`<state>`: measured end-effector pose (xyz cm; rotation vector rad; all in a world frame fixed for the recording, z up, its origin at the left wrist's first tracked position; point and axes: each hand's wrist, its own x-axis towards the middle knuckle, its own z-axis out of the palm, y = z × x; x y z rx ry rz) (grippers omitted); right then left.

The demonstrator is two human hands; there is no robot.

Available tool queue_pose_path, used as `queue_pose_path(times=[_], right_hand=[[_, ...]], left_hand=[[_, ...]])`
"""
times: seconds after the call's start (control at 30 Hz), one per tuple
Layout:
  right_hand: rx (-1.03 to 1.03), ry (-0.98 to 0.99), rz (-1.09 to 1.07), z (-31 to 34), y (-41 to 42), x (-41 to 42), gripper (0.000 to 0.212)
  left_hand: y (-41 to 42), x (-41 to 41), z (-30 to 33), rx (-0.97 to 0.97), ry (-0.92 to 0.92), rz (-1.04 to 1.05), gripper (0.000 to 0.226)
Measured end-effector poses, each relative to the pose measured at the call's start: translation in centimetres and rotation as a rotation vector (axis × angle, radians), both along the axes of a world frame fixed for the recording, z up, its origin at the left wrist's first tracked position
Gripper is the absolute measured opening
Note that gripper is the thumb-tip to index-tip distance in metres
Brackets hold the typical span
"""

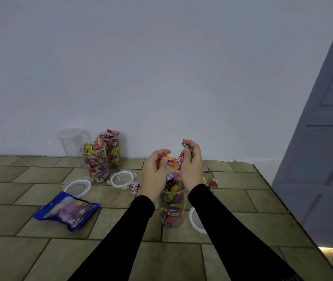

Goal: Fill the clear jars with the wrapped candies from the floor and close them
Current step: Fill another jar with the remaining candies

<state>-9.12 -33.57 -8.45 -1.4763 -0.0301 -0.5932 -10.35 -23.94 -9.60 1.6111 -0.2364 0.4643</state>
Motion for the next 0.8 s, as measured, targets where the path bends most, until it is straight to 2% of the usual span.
queue_pose_path(times=[0.2, 0.33, 0.47, 0.53, 0.6, 0.73, 0.8], right_hand=[[-0.008, 0.006, 0.012, -0.2, 0.0, 0.0, 0.024], [-0.016, -0.03, -0.029, -0.3, 0.2, -0.2, 0.024], [-0.035, -0.037, -0.026, -0.3, 0.3, -0.3, 0.023], [-0.032, -0.034, -0.017, -0.2, 0.2, -0.5, 0.023], [-0.035, -0.029, 0.003, -0.1, 0.1, -0.6, 0.023], [-0.055, -0.037, 0.037, 0.0, 0.0, -0.8, 0.023], [-0.038, -0.042, 0.058, -0.2, 0.0, -0.8, 0.023]], left_hand=[[0.1, -0.6, 0.1, -0.088, 0.022, -0.045, 0.01], [0.0, -0.5, -0.2, -0.075, 0.024, 0.009, 0.011], [-0.1, -0.9, 0.2, -0.273, 0.012, 0.018, 0.01], [-0.1, -1.3, -0.2, -0.364, -0.007, 0.056, 0.015], [-0.2, -1.1, -1.3, -0.345, 0.039, 0.103, 0.023], [-0.6, -1.0, -2.5, -0.455, 0.416, -0.082, 0.059], [-0.6, -1.3, -2.7, -0.471, 0.498, -0.167, 0.071]])
